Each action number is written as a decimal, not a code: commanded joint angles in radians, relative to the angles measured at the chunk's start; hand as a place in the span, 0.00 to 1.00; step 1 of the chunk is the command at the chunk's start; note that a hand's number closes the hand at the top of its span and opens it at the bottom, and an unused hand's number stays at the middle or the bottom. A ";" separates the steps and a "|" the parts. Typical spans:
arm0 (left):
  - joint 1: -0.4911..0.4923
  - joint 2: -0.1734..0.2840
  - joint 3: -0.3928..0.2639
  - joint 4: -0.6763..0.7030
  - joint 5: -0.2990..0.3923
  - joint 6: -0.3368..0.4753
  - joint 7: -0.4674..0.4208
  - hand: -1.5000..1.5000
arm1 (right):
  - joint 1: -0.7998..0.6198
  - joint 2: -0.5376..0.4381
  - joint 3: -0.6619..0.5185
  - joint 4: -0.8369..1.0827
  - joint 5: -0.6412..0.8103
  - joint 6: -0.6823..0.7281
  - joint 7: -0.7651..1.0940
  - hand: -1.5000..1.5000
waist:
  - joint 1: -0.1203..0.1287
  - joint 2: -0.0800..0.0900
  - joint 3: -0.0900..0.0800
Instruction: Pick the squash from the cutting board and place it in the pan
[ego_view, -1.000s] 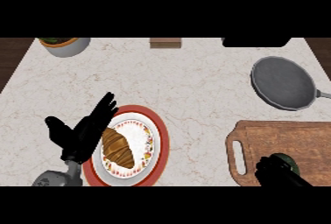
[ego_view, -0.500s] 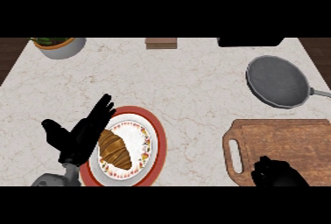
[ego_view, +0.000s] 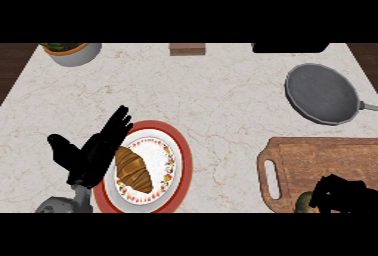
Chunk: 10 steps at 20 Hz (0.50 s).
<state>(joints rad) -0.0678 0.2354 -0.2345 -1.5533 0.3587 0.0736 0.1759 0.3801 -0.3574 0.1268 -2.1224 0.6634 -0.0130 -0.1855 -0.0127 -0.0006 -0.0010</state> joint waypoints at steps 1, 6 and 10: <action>0.002 0.008 0.011 0.036 0.003 -0.038 -0.023 0.50 | -0.088 -0.020 -0.159 0.043 -0.277 0.119 0.021 1.00 | 0.014 0.004 0.001; -0.008 -0.033 -0.019 -0.009 -0.035 -0.005 0.026 0.50 | -0.275 -0.030 -0.243 0.376 -0.224 0.066 -0.098 1.00 | 0.020 0.002 0.002; -0.006 -0.056 -0.003 0.052 -0.036 -0.023 -0.027 0.50 | -0.479 -0.079 -0.292 0.564 -0.167 0.033 -0.102 1.00 | 0.028 0.006 0.001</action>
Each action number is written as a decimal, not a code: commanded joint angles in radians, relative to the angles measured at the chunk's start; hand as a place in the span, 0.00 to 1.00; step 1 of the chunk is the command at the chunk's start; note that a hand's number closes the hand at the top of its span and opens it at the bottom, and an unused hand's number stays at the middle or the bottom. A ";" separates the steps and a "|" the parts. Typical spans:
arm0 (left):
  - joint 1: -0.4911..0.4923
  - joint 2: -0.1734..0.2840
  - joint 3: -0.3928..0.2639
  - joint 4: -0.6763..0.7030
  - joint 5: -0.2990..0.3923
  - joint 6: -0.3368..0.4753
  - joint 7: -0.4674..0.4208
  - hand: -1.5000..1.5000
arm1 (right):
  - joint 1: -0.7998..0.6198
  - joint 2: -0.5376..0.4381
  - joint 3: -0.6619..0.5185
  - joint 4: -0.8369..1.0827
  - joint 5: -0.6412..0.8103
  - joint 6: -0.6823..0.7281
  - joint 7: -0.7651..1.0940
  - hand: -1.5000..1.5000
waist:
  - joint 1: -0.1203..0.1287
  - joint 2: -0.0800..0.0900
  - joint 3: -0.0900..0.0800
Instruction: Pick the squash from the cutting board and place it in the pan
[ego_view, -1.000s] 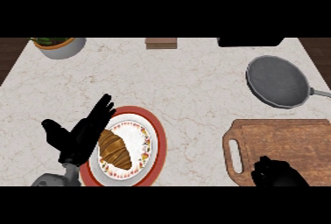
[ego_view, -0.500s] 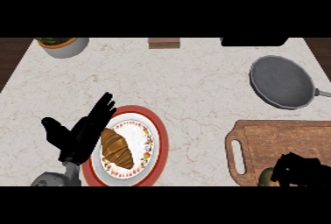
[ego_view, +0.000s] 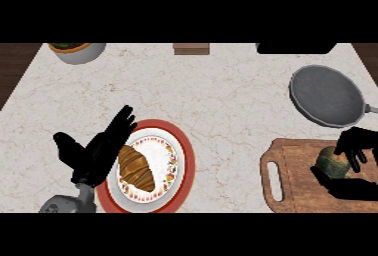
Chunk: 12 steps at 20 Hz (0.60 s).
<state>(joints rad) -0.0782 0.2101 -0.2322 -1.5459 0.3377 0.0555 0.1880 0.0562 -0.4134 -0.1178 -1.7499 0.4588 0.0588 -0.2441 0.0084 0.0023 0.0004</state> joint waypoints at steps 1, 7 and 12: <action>-0.033 0.002 0.025 0.042 -0.011 -0.027 -0.013 0.50 | -0.163 -0.032 -0.050 0.215 0.058 -0.045 -0.063 1.00 | 0.001 0.001 0.000; -0.022 0.009 0.026 0.007 -0.004 -0.036 0.038 0.50 | -0.401 0.012 -0.117 0.619 0.107 -0.246 -0.190 1.00 | 0.015 0.004 0.001; -0.039 -0.013 0.024 0.030 -0.021 -0.042 0.004 0.50 | -0.569 0.024 -0.218 0.901 0.066 -0.384 -0.305 1.00 | 0.026 0.010 0.002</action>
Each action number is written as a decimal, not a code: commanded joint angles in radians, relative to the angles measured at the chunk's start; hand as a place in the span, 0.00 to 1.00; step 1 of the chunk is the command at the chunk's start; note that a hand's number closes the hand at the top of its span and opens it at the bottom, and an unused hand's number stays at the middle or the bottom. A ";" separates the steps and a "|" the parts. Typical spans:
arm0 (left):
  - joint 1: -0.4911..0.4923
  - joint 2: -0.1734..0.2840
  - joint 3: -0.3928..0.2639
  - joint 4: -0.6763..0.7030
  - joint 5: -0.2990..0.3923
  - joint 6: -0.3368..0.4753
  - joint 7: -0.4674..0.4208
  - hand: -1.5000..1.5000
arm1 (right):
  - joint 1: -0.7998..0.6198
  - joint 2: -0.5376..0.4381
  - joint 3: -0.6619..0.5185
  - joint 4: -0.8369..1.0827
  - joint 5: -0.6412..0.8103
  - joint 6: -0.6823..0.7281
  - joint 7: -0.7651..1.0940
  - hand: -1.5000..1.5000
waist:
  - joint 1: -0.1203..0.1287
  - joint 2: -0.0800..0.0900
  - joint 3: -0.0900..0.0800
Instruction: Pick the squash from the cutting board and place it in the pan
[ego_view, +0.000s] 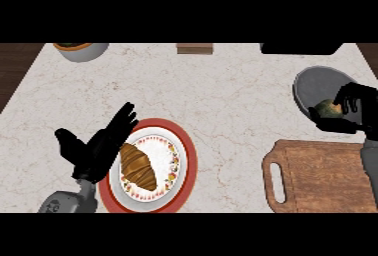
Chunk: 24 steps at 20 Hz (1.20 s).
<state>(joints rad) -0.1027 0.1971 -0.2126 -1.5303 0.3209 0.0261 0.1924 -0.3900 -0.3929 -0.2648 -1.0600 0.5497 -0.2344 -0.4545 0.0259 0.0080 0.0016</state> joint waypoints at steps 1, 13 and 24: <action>-0.013 0.018 0.022 0.014 0.007 -0.029 0.013 0.50 | -0.151 0.004 -0.077 0.286 -0.024 -0.107 -0.123 1.00 | 0.006 0.003 0.001; -0.059 -0.029 -0.016 -0.019 -0.021 -0.007 0.040 0.50 | -0.399 -0.163 -0.122 0.769 0.056 -0.184 -0.109 1.00 | 0.067 0.027 0.003; -0.046 -0.043 -0.027 -0.019 -0.031 -0.002 0.046 0.50 | -0.427 -0.137 -0.180 0.871 -0.017 0.017 -0.260 0.00 | 0.057 0.028 0.009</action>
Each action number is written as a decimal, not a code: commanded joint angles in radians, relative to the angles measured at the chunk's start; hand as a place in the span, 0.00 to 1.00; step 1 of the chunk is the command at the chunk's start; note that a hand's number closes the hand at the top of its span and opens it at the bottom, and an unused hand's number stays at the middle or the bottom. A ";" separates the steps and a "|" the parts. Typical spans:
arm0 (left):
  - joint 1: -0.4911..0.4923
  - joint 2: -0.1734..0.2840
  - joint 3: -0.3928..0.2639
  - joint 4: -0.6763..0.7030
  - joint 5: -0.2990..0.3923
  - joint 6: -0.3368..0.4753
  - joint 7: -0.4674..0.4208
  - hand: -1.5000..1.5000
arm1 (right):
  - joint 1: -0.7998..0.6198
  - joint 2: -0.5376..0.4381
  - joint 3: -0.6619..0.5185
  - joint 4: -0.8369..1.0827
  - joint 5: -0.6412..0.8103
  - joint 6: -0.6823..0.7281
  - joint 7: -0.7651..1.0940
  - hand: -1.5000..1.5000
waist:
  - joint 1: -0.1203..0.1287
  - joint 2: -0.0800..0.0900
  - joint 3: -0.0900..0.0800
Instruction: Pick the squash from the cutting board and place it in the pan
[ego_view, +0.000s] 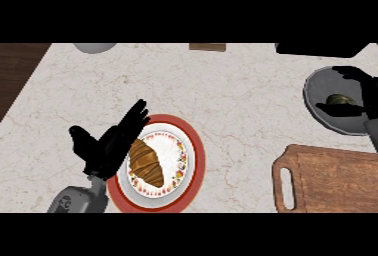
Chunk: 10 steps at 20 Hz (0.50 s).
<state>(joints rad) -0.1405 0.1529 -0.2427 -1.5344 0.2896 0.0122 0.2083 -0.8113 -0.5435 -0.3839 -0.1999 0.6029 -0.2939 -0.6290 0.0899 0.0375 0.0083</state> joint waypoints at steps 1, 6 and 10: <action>0.009 -0.013 0.011 0.029 0.003 0.006 -0.015 0.50 | -0.029 0.003 -0.090 0.005 -0.104 0.132 -0.106 0.00 | -0.017 -0.002 0.001; 0.000 -0.010 0.007 0.005 -0.011 0.012 -0.013 0.50 | -0.032 -0.026 -0.195 0.044 -0.213 0.266 -0.120 0.00 | -0.018 -0.003 0.001; 0.005 0.001 0.010 -0.012 -0.001 -0.001 0.001 0.50 | -0.023 -0.120 -0.208 0.093 -0.228 0.449 -0.059 0.00 | -0.014 -0.002 0.001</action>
<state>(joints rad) -0.1355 0.1558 -0.2290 -1.5304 0.2886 0.0101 0.1997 -0.8352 -0.6043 -0.5630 -0.1401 0.4060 0.0190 -0.7123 0.0760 0.0359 0.0090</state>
